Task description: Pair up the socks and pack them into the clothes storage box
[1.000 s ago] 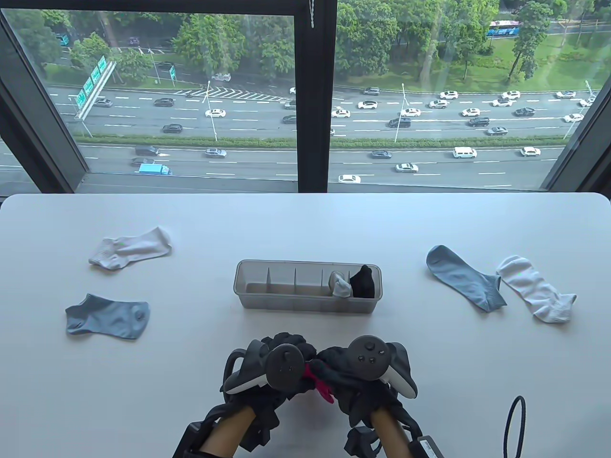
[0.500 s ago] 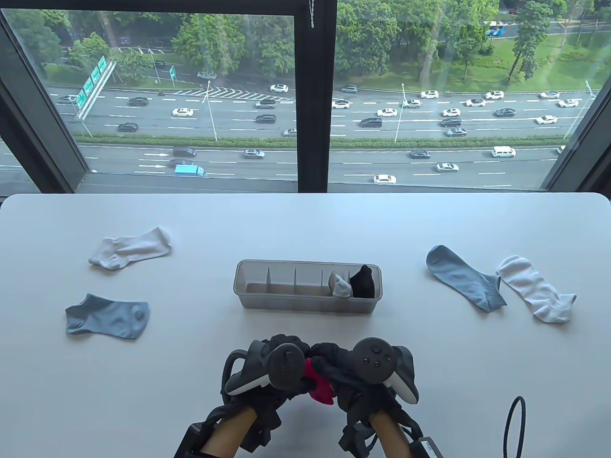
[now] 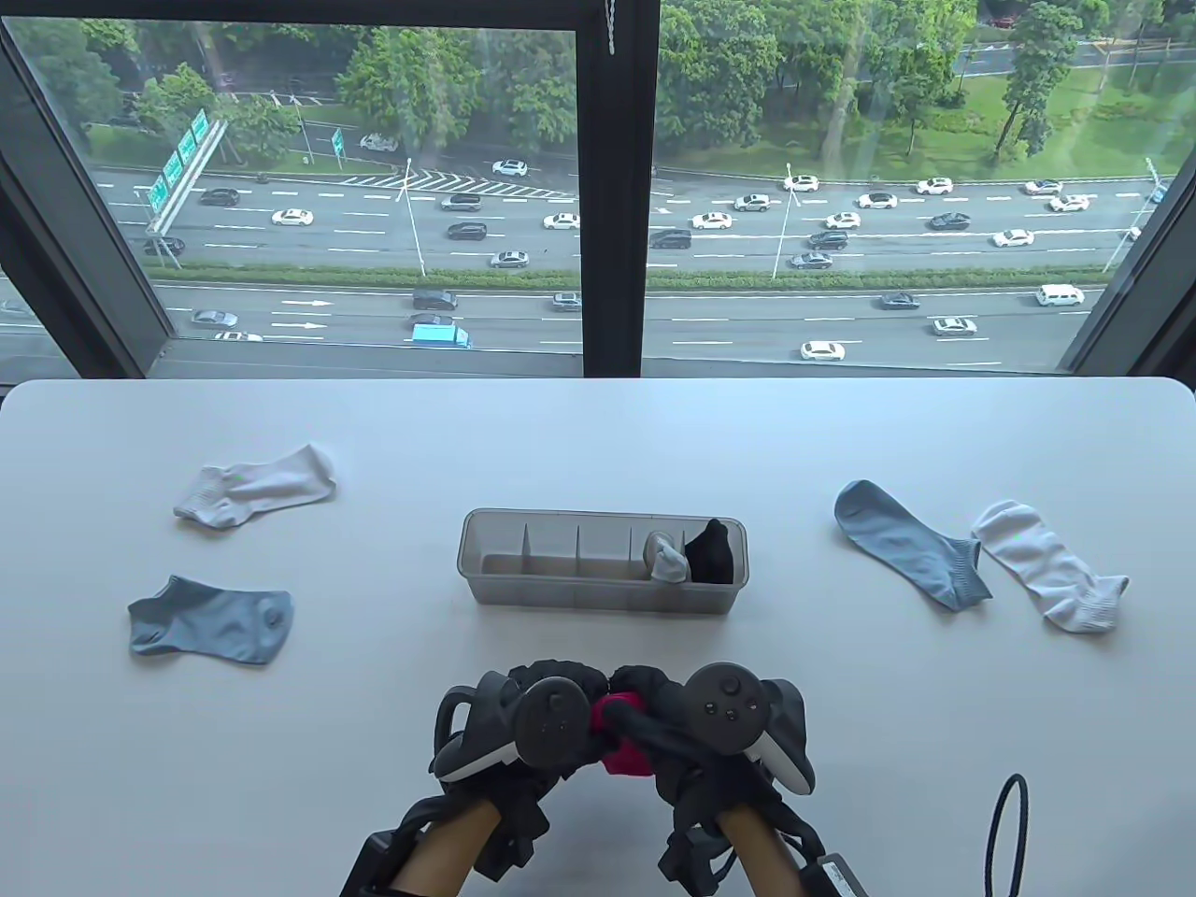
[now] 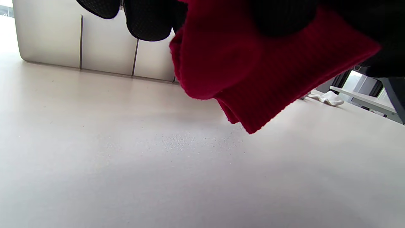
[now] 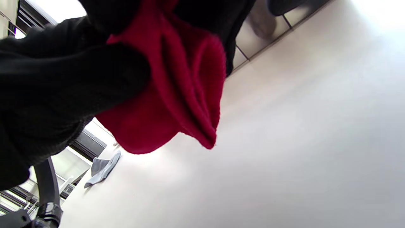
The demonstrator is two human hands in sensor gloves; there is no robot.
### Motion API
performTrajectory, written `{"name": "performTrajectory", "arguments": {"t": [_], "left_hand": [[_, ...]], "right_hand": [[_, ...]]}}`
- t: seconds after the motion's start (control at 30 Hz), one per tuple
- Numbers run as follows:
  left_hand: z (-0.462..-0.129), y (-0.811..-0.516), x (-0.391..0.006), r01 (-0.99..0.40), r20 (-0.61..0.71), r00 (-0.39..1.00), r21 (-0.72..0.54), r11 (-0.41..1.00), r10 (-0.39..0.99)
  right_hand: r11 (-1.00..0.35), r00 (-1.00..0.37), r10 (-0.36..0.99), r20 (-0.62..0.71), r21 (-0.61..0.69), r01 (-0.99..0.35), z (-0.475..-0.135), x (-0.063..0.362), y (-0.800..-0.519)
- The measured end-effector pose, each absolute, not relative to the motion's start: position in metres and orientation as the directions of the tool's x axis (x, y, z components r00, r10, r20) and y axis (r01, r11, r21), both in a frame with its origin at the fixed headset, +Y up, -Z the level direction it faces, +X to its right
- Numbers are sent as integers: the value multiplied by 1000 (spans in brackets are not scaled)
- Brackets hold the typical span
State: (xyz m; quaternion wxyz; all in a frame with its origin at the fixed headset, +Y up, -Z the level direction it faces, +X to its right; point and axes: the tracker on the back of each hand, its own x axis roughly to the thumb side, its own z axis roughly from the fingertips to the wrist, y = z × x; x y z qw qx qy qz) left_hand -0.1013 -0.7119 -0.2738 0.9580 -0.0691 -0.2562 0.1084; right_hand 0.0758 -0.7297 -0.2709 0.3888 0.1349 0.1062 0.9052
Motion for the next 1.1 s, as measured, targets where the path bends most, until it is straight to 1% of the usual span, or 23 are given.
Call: {"name": "performTrajectory", "arguments": {"t": [0.07,0.13,0.17,0.2,0.27,0.3,0.4,0.47,0.5,0.53,0.63,0.67,0.73,0.77,0.8,0.83,0.9,0.93,1.0,1.07,1.1], "left_hand": [[-273,-712,-99,-129,489,849,-178,976,201],[-274,-716,-98,-78,489,851,-244,967,193],[-275,-719,-99,-67,470,858,-299,952,208],[-275,-721,-100,-82,462,856,-319,944,231],[-276,-720,-101,-116,459,852,-302,946,251],[-276,-720,-102,-119,455,854,-303,945,253],[-275,-719,-99,-59,457,862,-338,939,219],[-276,-719,-96,-19,460,874,-294,956,159],[-276,-719,-96,0,466,872,-308,951,151],[-276,-721,-96,-1,456,875,-341,940,166],[-280,-724,-101,-43,456,862,-371,928,222],[-280,-726,-103,-69,433,867,-388,919,248],[-280,-727,-103,-15,411,887,-429,903,211],[-278,-726,-102,-5,396,899,-419,908,188],[-277,-725,-101,2,399,903,-373,928,158],[-275,-721,-100,5,427,895,-300,954,129],[-271,-715,-98,-33,466,877,-178,984,114],[-270,-713,-98,-50,478,871,-142,989,113],[-269,-710,-98,-75,490,862,-133,988,131],[-271,-710,-100,-74,497,854,-180,981,155],[-272,-711,-100,-74,498,852,-190,979,161]], "right_hand": [[-655,-641,751,159,310,-689,-269,75,-732],[-647,-632,756,171,342,-681,-268,71,-731],[-665,-642,742,194,339,-666,-268,69,-729],[-683,-659,725,198,324,-654,-267,68,-727],[-735,-701,677,225,266,-624,-267,68,-724],[-739,-703,672,232,262,-620,-267,69,-722],[-696,-672,715,192,274,-663,-267,69,-722],[-715,-687,696,209,286,-638,-268,68,-725],[-717,-690,694,205,288,-635,-268,68,-726],[-713,-684,697,217,319,-625,-268,67,-728],[-681,-651,720,240,423,-598,-268,63,-731],[-694,-664,709,238,404,-596,-268,63,-731],[-738,-703,667,246,346,-579,-269,63,-730],[-756,-721,646,249,336,-561,-269,63,-729],[-761,-731,639,239,330,-558,-269,64,-730],[-753,-728,648,223,329,-570,-270,66,-732],[-698,-692,703,163,344,-628,-272,71,-734],[-670,-670,729,142,348,-655,-273,74,-735],[-609,-617,780,104,348,-713,-272,78,-737],[-563,-558,818,141,397,-725,-271,78,-736],[-563,-555,818,148,403,-722,-271,78,-734]]}}
